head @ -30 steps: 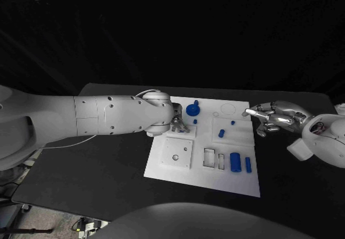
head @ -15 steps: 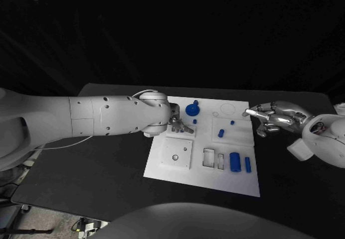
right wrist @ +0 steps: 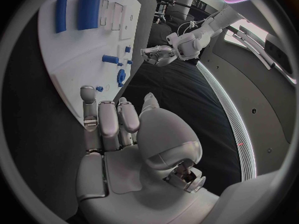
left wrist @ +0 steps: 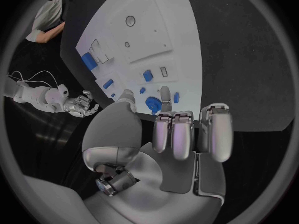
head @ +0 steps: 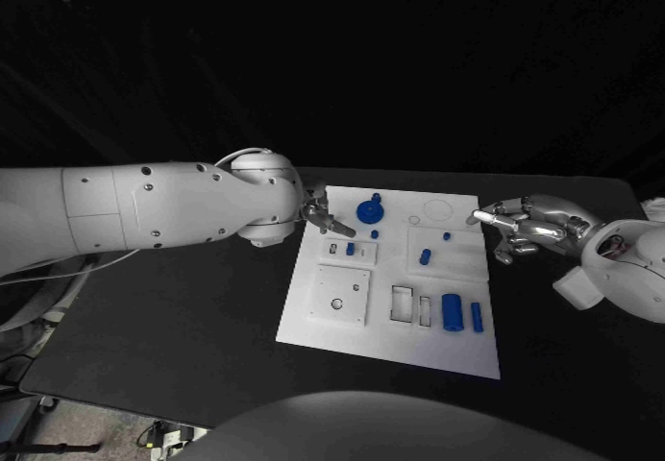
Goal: Assemble the parts on the task board
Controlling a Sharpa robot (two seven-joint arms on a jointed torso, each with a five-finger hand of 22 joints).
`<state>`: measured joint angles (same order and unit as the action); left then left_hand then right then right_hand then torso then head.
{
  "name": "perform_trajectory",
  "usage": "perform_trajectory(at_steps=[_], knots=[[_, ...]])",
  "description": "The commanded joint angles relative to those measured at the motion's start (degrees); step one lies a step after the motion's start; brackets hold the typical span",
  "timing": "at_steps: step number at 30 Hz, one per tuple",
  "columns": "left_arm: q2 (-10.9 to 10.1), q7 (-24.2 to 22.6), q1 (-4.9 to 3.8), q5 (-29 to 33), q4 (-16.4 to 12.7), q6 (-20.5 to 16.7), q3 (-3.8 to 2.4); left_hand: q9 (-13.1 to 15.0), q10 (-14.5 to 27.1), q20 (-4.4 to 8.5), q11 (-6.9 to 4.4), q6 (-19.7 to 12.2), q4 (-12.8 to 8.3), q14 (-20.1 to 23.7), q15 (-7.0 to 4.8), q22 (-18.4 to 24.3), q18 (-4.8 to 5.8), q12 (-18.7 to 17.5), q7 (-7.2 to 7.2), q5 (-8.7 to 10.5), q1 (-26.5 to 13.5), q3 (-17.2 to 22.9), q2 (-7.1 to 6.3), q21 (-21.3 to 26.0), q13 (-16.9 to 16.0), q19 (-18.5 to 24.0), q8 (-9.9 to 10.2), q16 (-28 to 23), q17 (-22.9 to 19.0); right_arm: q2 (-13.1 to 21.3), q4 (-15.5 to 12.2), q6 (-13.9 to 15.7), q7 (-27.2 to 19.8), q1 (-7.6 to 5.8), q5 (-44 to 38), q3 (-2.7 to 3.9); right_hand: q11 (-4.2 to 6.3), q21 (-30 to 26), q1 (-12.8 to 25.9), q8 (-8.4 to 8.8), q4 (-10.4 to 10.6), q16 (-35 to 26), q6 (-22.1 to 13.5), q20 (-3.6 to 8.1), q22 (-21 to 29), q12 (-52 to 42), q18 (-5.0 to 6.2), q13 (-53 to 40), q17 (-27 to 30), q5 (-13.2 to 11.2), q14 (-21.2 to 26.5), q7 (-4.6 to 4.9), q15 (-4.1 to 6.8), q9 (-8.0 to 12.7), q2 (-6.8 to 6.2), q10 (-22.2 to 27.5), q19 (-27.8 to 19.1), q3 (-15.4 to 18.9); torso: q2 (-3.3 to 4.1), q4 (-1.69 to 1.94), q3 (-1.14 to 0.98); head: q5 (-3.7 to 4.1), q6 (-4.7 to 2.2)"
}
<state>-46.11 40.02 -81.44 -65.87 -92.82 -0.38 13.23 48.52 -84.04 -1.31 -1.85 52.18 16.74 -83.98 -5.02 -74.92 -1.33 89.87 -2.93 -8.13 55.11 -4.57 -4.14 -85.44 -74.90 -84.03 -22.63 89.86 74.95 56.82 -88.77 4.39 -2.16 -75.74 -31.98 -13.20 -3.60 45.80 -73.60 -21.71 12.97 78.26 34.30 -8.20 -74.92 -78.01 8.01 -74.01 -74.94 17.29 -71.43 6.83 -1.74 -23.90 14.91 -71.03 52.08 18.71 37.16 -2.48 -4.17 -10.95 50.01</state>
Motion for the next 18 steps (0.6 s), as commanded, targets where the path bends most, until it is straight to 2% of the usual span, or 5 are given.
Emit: perform_trajectory(at_steps=[1, 2, 4, 9, 18], knots=[[-1.01, 8.28, -1.93, 1.06, -0.89, -2.11, -0.05, 0.37, -5.96, -0.47, 0.2, 0.58, 0.05, -6.02, 0.34, -11.19, 0.06, 0.13, 0.29, -3.85, 1.94, -0.3, 1.16, -0.66, -15.1, -3.16, -0.51, 0.14, 15.05, -0.04, 0.07, -0.98, -0.24, 0.11, 0.06, -0.01, 0.09, -0.2, -0.4, 0.23, -0.01, -0.25, -0.39, -0.01, -3.11, 0.34, 0.75, 0.07, -1.19, 0.35, 0.23, 0.13, -0.04, 0.09, -0.08, 0.33, -0.57, 0.01, -0.04, -0.03, -0.01, 0.03, -0.01], [-1.25, 8.22, -2.67, 1.73, -0.78, -2.37, -0.05, 0.62, -5.96, -0.42, 0.1, 0.84, 0.08, -6.02, 0.3, -11.54, 0.16, 0.13, 0.4, -5.73, 2.68, -0.4, 1.69, -0.99, -15.1, -3.39, -0.83, 0.14, 15.05, -0.05, 0.1, -0.99, -0.25, 0.13, 0.07, -0.01, 0.09, -0.2, -0.4, 0.23, -0.01, -0.25, -0.39, -0.01, -3.11, 0.34, 0.75, 0.07, -1.19, 0.35, 0.23, 0.13, -0.04, 0.09, -0.08, 0.33, -0.57, 0.01, -0.08, 0.01, -0.03, -0.01, -0.01], [-1.29, 8.12, -3.69, 2.76, -0.1, -2.63, -0.05, 0.97, -5.96, -0.37, 0.01, 1.11, 0.04, -6.02, 0.24, -12.03, 0.31, 0.13, 0.56, -7.45, 3.51, -0.56, 2.35, -1.46, -15.1, -3.73, -1.27, 0.14, 15.05, -0.12, 0.17, -1.02, -0.25, 0.18, 0.09, -0.01, 0.09, -0.2, -0.4, 0.23, -0.01, -0.25, -0.39, -0.01, -3.11, 0.34, 0.75, 0.07, -1.19, 0.35, 0.23, 0.13, -0.04, 0.09, -0.08, 0.33, -0.57, 0.01, -0.13, 0.05, -0.07, -0.07, -0.01], [0.7, 8.1, -4.78, 4.26, 3.89, -1.3, -0.03, 1.4, -5.96, -0.33, -0.07, 1.28, 0.04, -6.02, 0.19, -12.47, 0.44, 0.13, 0.69, -7.91, 3.95, -0.87, 3.23, -1.88, -15.1, -4.01, -1.81, 0.14, 15.05, -0.36, 0.16, -1.15, -0.34, 0.26, 0.13, -0.01, 0.08, -0.27, -0.29, 0.26, 0.11, -0.27, -0.43, -0.03, -3.1, 0.37, 0.77, 0.11, -1.16, 0.36, 0.26, 0.14, -0.05, 0.11, -0.03, 0.36, -0.63, 0.04, 0.09, -0.12, 0.0, -0.49, -0.01], [6.56, 7.55, -1.92, 3.24, 12.93, 0.48, -0.02, 1.82, -5.96, -0.31, -0.09, 0.8, -0.03, -6.02, 0.18, -12.61, 0.47, 0.13, 0.71, -9.77, 5.15, -1.27, 4.37, -1.97, -15.1, -4.05, -2.14, 0.14, 15.05, -0.25, 0.01, -1.34, -0.54, 0.35, 0.19, -0.01, 0.07, -0.22, -0.2, 0.29, 0.22, -0.24, -0.49, -0.04, -3.12, 0.35, 0.76, 0.1, -1.19, 0.44, 0.22, 0.15, -0.06, 0.14, 0.05, 0.32, -0.58, 0.04, 0.27, -0.06, 0.2, -0.06, -0.01]])
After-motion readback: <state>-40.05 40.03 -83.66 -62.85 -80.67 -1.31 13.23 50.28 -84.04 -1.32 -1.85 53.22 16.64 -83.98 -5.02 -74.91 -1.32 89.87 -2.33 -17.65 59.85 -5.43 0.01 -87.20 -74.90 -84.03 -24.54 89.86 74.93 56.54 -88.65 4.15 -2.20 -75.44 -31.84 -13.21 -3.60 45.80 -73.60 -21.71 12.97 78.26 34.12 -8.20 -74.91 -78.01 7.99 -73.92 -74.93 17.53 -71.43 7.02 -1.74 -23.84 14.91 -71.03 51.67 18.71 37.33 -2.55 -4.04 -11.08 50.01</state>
